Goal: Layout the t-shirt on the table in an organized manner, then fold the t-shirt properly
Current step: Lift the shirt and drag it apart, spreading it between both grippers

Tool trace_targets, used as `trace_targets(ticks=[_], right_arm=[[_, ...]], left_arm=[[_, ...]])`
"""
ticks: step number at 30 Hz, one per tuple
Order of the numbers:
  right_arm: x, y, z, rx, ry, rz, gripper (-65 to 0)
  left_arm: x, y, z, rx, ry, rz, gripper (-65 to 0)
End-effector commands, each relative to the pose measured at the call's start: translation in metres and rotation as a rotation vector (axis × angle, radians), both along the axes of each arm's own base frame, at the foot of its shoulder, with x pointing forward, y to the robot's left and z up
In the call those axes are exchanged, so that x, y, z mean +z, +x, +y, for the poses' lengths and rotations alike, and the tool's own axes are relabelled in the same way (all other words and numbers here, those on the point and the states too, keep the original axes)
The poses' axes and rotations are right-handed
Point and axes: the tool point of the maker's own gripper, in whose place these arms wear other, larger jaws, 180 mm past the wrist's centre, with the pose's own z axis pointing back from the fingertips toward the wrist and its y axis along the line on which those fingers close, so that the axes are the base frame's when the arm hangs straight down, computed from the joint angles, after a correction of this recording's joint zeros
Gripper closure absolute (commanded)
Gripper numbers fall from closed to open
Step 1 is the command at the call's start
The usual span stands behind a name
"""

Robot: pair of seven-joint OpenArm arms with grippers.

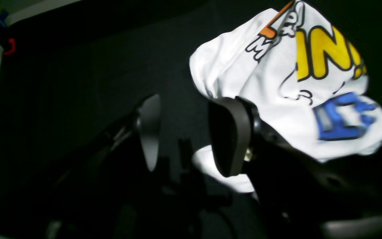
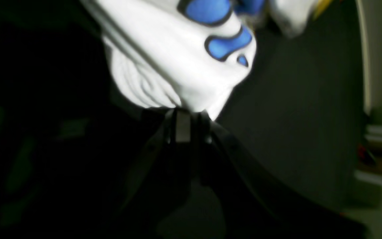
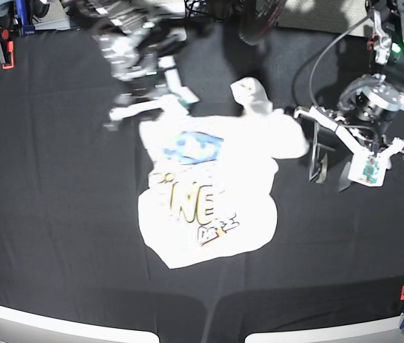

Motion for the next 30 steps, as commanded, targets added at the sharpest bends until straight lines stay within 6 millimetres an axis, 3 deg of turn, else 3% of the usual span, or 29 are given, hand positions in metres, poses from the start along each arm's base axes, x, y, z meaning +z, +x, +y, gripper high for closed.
trace_targets(ticks=[1,6,13,20,26,30], right_arm=[[0.004,0.001,-0.020,-0.034,-0.049,-0.008,0.0],[0.017,0.009,-0.075,-0.097,-0.164,-0.041,0.0],[0.056,0.025,-0.166,-0.280,-0.265,-0.115,0.0],[0.105,0.030,-0.247,-0.554,-0.231,-0.217,0.0],[0.140,0.026,-0.299,-0.720,-0.161,-0.260,0.0],[0.157,0.021,-0.321,-0.794,-0.095,-0.288,0.0]], left_arm=[[0.012,0.003,-0.001,-0.004,-0.010,-0.047,-26.0],[0.013,0.003,-0.001,-0.003,-0.011,-0.049,-26.0],[0.016,0.004,-0.002,-0.005,-0.019,-0.067,-26.0],[0.009,0.005,-0.031,-0.136,-0.212,-0.002,-26.0],[-0.030,0.036,-0.026,-0.136,-0.306,0.103,-26.0],[-0.040,0.067,-0.032,-0.153,-0.394,0.127,-26.0]])
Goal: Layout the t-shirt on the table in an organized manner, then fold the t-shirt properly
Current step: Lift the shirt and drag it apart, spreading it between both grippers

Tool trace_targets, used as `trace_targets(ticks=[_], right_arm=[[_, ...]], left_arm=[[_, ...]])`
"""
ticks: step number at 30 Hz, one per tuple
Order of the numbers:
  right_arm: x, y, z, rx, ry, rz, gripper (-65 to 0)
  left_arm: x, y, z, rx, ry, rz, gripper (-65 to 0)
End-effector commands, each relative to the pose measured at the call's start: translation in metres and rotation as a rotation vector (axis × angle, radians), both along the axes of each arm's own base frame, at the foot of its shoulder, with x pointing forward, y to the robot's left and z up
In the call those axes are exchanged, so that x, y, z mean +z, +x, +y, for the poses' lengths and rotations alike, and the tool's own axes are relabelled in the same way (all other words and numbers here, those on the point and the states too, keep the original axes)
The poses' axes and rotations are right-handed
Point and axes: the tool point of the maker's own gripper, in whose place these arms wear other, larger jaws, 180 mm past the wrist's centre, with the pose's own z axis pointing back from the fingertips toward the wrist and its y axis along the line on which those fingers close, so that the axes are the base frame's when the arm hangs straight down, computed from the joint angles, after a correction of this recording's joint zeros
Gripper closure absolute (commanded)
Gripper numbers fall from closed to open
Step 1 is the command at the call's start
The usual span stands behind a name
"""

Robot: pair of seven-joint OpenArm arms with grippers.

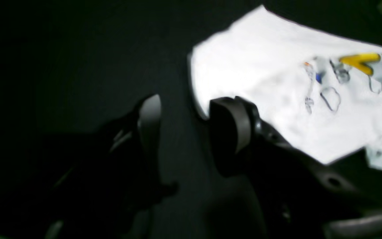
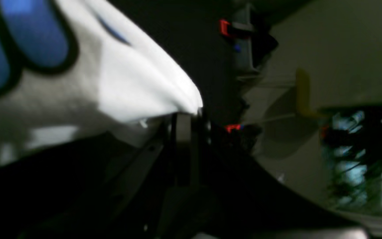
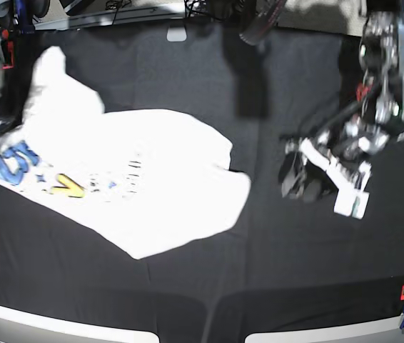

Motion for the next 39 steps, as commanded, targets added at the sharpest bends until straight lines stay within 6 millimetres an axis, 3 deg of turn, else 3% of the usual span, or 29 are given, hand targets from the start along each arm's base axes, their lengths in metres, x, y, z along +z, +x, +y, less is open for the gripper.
trace_targets(ticks=[1,4,9,14,17,21,29,34,36,39], right_arm=[[0.020,0.006,-0.009,0.002,-0.032,-0.040,0.0],[0.023,0.005,-0.012,-0.004,0.011,-0.054,0.0],[0.017,0.006,-0.007,0.014,0.052,-0.047,0.0],[0.015,0.007,-0.005,0.017,0.073,-0.050,0.0],[0.015,0.007,-0.005,0.017,0.073,-0.050,0.0],[0.015,0.007,-0.005,0.017,0.073,-0.050,0.0],[0.016,0.009,-0.003,0.028,0.072,-0.060,0.0],[0.016,0.009,-0.003,0.028,0.072,-0.060,0.0],[0.016,0.009,-0.003,0.028,0.072,-0.060,0.0],[0.016,0.009,-0.003,0.028,0.072,-0.060,0.0]], left_arm=[[0.017,0.015,-0.003,0.000,-0.049,-0.053,-26.0],[0.015,0.037,-0.021,-0.031,-0.144,-0.008,-26.0],[0.014,0.056,-0.073,-0.173,-0.322,0.081,-26.0],[-0.004,0.072,-0.114,-0.243,-0.370,0.172,-26.0],[-0.024,0.083,-0.120,-0.240,-0.328,0.225,-26.0],[-0.052,0.103,-0.108,-0.164,-0.222,0.221,-26.0],[-0.095,0.084,-0.123,-0.182,-0.224,0.375,-26.0],[-0.102,0.069,-0.141,-0.245,-0.241,0.414,-26.0],[-0.103,0.057,-0.148,-0.315,-0.227,0.436,-21.7],[-0.096,0.046,-0.157,-0.399,-0.256,0.439,-7.9]])
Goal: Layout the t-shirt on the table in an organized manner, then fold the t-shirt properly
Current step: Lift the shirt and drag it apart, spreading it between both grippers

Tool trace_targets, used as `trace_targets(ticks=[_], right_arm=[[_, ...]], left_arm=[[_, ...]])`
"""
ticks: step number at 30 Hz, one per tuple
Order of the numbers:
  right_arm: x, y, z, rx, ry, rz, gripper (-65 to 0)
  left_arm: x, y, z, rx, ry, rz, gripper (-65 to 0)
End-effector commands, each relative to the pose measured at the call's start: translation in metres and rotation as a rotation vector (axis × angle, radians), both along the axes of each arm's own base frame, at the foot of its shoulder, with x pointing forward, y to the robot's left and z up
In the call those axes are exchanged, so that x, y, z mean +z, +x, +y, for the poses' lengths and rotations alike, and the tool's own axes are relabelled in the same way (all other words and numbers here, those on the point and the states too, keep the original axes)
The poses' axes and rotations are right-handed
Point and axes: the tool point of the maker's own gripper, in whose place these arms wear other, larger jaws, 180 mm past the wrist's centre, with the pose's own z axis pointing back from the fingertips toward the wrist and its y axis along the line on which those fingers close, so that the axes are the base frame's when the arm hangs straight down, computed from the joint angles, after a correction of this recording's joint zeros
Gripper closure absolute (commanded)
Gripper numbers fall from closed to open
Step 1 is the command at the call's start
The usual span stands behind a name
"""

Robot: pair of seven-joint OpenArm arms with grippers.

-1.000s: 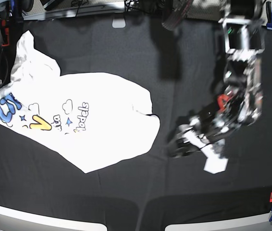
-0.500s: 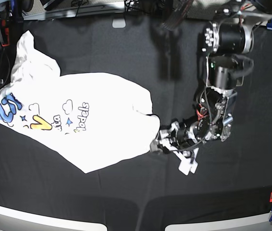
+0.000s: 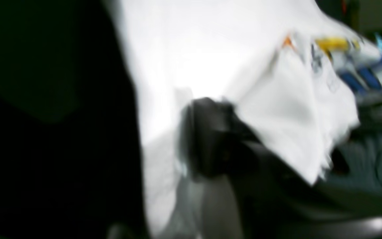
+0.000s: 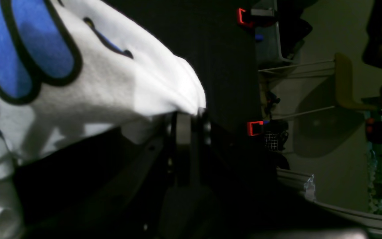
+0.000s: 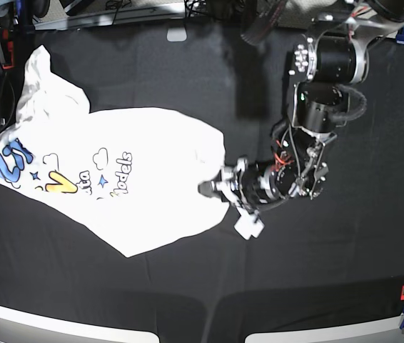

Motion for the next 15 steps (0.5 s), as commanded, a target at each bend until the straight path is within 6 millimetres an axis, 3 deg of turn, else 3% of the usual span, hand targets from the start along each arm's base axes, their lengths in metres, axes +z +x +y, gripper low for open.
trace_targets(ticks=[1,2,6,12,15], right_arm=[[0.020,0.009,-0.007,0.014,-0.049,-0.042,0.0],[0.020,0.009,-0.007,0.015,-0.049,-0.041,0.0],[0.020,0.009,-0.007,0.014,-0.049,-0.041,0.0],[0.018,0.009,-0.005,0.031,-0.046,-0.025,0.0],[0.011,0.009,0.003,0.079,-0.021,0.017,0.0]], left_arm=[[0.021,0.014,-0.005,0.000,-0.045,-0.049,-3.2],[0.022,0.015,-0.005,0.001,-0.047,-0.050,0.0],[0.021,0.014,0.006,-0.041,-0.002,-0.031,0.0],[0.011,-0.018,0.045,-0.178,0.042,0.133,0.0],[0.013,-0.025,0.067,-0.173,0.003,0.177,0.0]])
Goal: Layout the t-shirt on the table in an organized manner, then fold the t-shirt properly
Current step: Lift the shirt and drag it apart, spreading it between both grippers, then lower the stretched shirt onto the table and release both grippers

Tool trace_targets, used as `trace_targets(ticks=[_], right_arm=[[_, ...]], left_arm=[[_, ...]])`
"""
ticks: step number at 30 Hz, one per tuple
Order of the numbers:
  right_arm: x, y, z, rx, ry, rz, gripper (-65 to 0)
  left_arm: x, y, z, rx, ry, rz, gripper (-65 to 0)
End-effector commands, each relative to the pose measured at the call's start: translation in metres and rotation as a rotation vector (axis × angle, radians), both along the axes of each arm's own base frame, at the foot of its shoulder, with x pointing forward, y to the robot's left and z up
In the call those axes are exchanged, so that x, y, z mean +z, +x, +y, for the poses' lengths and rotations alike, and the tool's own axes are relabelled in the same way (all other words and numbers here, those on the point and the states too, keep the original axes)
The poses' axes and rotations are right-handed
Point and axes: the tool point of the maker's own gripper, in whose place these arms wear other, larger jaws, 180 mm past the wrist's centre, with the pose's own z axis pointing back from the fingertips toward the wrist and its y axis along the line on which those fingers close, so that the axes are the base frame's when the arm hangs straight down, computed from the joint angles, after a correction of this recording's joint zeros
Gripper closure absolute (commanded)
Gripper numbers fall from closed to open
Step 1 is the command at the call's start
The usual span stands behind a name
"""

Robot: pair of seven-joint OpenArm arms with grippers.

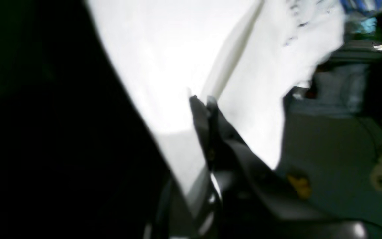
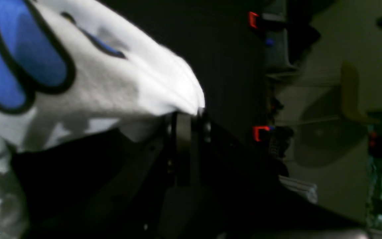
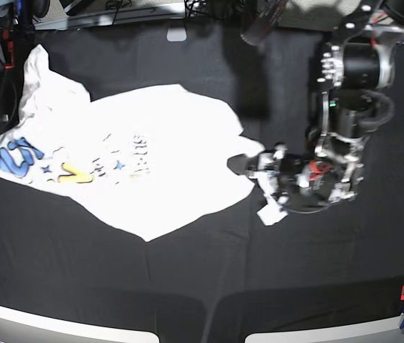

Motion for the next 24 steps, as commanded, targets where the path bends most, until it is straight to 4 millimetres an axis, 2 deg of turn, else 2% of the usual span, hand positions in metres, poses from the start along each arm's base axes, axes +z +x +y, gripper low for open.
trace_targets(ticks=[1,4,8,12,15,19,22,24], right_arm=[[0.016,0.009,-0.003,0.026,-0.021,-0.029,0.0],[0.000,0.010,0.020,0.118,0.093,0.024,0.0],[-0.021,0.009,0.066,0.252,0.327,0.083,0.0],[-0.028,0.001,0.114,0.368,0.582,0.125,0.0],[-0.031,-0.013,0.149,0.463,0.745,0.189,0.0],[-0.049,-0.047,0.168,0.426,0.863,0.367,0.0],[-0.060,-0.065,0.166,0.393,0.850,0.475,0.0],[-0.060,-0.067,0.164,0.389,0.841,0.489,0.0]], left_arm=[[0.016,0.016,0.009,0.020,-0.023,-0.040,0.0],[0.022,0.020,0.030,0.094,-0.080,-0.036,0.0],[0.020,0.017,0.060,0.165,-0.103,-0.021,0.0],[0.013,0.009,0.086,0.214,-0.097,0.001,0.0],[0.007,0.002,0.103,0.234,-0.074,0.013,0.0],[0.003,-0.003,0.127,0.241,-0.032,0.000,0.0],[0.003,-0.003,0.143,0.255,-0.003,-0.004,0.0],[0.003,-0.005,0.153,0.263,0.015,-0.003,0.0]])
